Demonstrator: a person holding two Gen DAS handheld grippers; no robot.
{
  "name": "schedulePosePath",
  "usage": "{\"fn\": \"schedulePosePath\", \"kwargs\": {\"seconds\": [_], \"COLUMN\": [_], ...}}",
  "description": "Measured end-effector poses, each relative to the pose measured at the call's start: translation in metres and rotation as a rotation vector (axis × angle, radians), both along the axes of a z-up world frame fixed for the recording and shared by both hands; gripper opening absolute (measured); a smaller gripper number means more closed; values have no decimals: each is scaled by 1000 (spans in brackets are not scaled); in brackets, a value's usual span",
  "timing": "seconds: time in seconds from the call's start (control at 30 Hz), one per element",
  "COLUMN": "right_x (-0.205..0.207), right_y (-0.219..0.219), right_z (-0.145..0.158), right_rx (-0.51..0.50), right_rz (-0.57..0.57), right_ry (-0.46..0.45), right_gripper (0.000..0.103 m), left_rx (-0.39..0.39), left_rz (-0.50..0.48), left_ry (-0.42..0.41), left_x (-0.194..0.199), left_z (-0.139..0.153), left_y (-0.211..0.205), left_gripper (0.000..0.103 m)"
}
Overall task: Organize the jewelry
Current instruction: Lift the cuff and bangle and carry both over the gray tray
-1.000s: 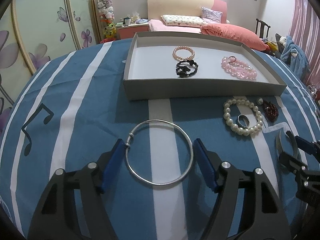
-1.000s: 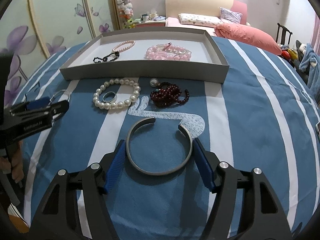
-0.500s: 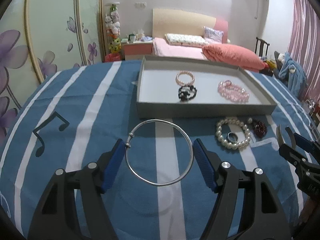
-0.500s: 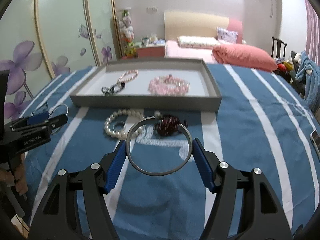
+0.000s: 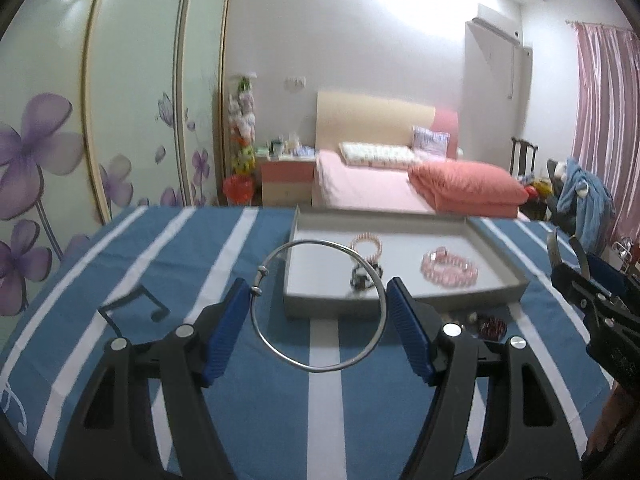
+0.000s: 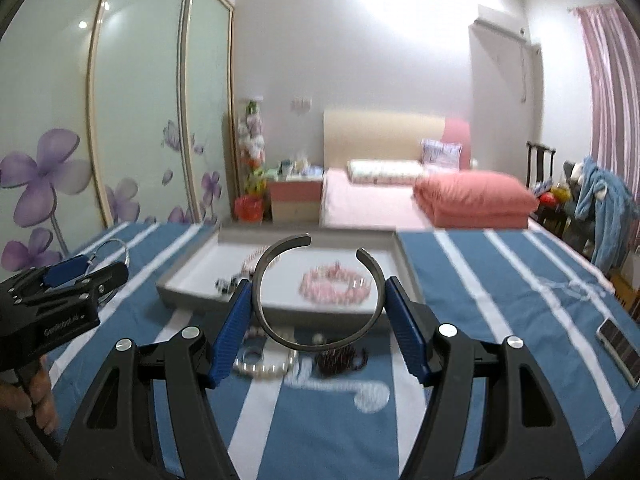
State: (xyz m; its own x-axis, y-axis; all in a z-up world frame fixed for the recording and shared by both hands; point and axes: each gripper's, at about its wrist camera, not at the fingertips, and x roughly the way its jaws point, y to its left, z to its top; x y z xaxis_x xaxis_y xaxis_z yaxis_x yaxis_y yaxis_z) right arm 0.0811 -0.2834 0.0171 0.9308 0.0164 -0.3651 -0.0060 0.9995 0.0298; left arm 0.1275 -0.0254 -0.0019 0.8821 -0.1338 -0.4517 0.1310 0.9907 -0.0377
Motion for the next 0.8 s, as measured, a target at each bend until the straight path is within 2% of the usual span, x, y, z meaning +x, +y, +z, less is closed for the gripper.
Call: {"fn": "schedulePosePath", "kwargs": {"seconds": [0.1, 0.37, 0.8], "right_x": [2, 14, 47], "right_y": [5, 5, 5], "right_z": [7, 15, 19], "right_rx": [-17, -15, -15], "right_rz": [-11, -23, -54], "right_ry": [-49, -106, -151], "right_gripper": [66, 66, 66], "left_rx": [-3, -9, 5], "left_rz": [6, 15, 27], "left_ry": [-45, -117, -130], "left_x": [-2, 4, 47], "left_z": [9, 29, 29], "left_y": [-1, -6, -22], "left_gripper": [68, 68, 68]}}
